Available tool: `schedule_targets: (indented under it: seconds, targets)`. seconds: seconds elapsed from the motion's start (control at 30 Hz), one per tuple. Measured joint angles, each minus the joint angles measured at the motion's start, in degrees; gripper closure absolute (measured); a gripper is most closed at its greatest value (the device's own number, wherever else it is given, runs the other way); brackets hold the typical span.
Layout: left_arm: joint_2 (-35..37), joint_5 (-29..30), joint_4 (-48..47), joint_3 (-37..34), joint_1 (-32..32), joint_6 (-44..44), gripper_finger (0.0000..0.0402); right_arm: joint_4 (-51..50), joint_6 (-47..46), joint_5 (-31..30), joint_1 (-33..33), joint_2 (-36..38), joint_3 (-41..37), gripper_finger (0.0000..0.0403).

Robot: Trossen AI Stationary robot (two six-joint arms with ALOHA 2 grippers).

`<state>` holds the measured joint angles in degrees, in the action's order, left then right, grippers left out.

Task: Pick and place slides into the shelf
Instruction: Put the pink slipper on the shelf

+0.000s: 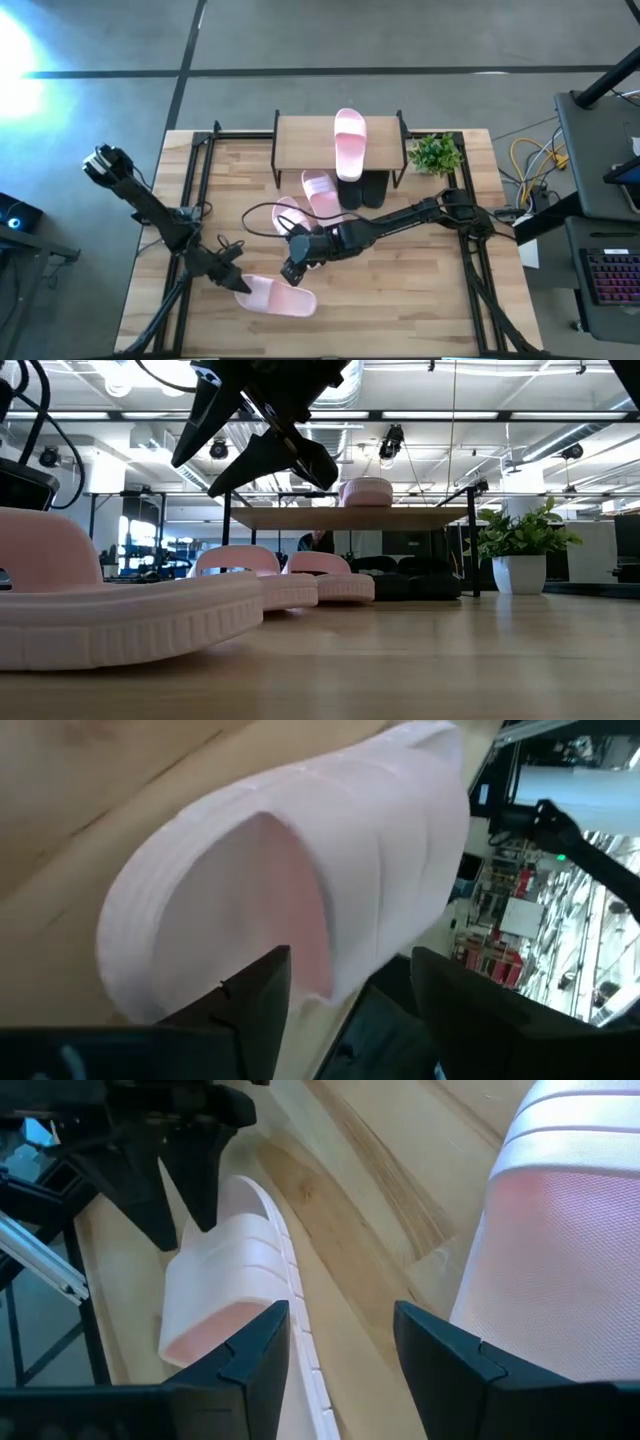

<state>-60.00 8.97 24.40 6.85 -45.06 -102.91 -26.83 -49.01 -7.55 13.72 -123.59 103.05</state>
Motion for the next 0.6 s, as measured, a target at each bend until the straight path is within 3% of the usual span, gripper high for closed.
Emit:
schedule_targets:
  seconds: [0.37,0.6]
  targets:
    - [-12.1,6.46,16.08,0.02,0.07,4.33,0.023,-0.24,0.07,0.02,0.0,0.0,0.0,0.0232]
    - [-17.24,7.61,23.66,0.0,0.09,8.68,0.0319,-2.68,-1.3,0.51,0.02,0.12,0.02,0.0232]
